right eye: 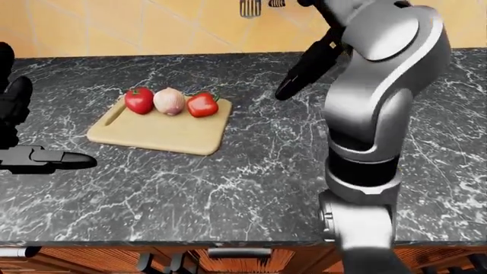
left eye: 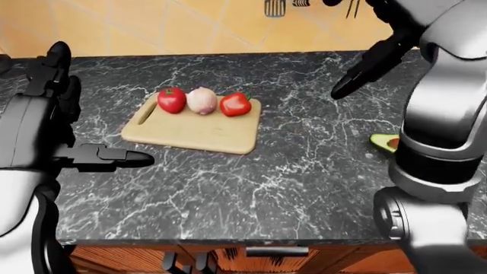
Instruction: Place the avocado, onion, tomato and bell pepper on the cutting board.
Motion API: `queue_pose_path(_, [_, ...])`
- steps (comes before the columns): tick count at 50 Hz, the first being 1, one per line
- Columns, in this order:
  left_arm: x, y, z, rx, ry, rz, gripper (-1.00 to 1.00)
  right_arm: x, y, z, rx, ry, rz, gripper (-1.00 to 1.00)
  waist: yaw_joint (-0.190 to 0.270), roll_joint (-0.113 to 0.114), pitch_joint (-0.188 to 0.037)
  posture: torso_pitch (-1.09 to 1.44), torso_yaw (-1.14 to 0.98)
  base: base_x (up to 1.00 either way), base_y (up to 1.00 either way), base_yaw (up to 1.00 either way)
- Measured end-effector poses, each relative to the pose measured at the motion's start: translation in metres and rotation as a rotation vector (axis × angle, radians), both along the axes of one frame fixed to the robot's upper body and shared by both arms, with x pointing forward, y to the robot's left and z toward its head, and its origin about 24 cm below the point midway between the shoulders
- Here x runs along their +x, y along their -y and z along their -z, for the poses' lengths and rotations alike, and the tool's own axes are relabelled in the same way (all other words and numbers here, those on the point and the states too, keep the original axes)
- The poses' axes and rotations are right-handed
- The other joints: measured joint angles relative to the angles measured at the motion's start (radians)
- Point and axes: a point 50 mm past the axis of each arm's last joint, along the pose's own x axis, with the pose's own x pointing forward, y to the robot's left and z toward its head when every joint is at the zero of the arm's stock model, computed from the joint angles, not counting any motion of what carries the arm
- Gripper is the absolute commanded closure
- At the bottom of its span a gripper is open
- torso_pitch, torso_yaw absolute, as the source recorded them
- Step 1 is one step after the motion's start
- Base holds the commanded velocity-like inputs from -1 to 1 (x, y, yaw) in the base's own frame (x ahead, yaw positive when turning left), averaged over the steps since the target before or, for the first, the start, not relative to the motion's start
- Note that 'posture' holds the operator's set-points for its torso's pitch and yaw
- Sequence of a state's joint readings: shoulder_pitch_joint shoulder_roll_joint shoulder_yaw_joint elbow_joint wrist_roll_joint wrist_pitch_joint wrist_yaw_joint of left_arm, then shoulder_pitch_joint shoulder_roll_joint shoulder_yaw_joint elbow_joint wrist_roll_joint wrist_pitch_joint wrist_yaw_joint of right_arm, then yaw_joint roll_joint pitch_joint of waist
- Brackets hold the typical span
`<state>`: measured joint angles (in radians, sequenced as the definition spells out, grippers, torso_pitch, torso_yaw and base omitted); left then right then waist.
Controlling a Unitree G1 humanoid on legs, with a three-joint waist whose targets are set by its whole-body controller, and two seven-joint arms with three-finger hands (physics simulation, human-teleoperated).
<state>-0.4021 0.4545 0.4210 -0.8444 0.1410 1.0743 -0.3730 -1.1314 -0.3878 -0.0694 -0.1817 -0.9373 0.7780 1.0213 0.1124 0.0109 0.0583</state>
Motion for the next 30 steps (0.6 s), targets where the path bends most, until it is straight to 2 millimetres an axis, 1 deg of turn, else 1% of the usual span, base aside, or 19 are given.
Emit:
queue_pose_path(3, [0.002,0.001,0.002,-0.001,-0.007,0.006,-1.0,-0.011,0.007,0.004,0.005,-0.014,0.021,-1.0,-0.003,0.0,0.0,0.0,0.13,0.0,0.0,0.0])
queue_pose_path(6, [0.002,0.001,0.002,0.0,-0.004,0.01,-1.0,-0.019,0.013,0.003,0.003,-0.033,0.037,-1.0,-0.005,0.002,0.002,0.0,0.13,0.0,0.0,0.0])
queue_pose_path(10, [0.006,0.003,0.003,0.003,-0.005,0.014,-1.0,-0.029,0.023,-0.013,-0.006,-0.026,0.066,-1.0,-0.005,0.005,0.004,0.0,0.13,0.0,0.0,0.0])
queue_pose_path(13, [0.008,0.005,0.003,0.003,-0.009,0.022,-1.0,-0.038,0.03,-0.024,-0.013,0.0,0.089,-1.0,-0.008,0.003,0.003,0.0,0.13,0.0,0.0,0.0])
queue_pose_path(18, [0.009,0.006,0.001,0.008,-0.003,0.023,-1.0,-0.051,0.038,-0.031,-0.03,0.01,0.117,-1.0,-0.011,-0.002,0.004,0.0,0.13,0.0,0.0,0.0])
queue_pose_path(21, [0.012,0.006,0.0,0.005,-0.001,0.026,-1.0,-0.055,0.045,-0.027,-0.039,-0.006,0.139,-1.0,-0.01,-0.005,0.005,0.0,0.13,0.0,0.0,0.0])
queue_pose_path(24, [0.015,0.008,0.001,0.007,-0.005,0.033,-1.0,-0.059,0.056,-0.017,-0.048,-0.036,0.167,-1.0,-0.009,-0.009,0.005,0.0,0.13,0.0,0.0,0.0])
queue_pose_path(27, [0.016,0.008,0.001,0.005,-0.009,0.035,-1.0,-0.065,0.071,-0.006,-0.054,-0.071,0.209,-1.0,-0.008,-0.012,0.007,0.0,0.13,0.0,0.0,0.0])
queue_pose_path(30, [0.016,0.007,0.002,0.003,-0.012,0.031,-1.0,-0.075,0.087,0.0,-0.059,-0.094,0.259,-1.0,-0.007,-0.013,0.007,0.0,0.13,0.0,0.0,0.0])
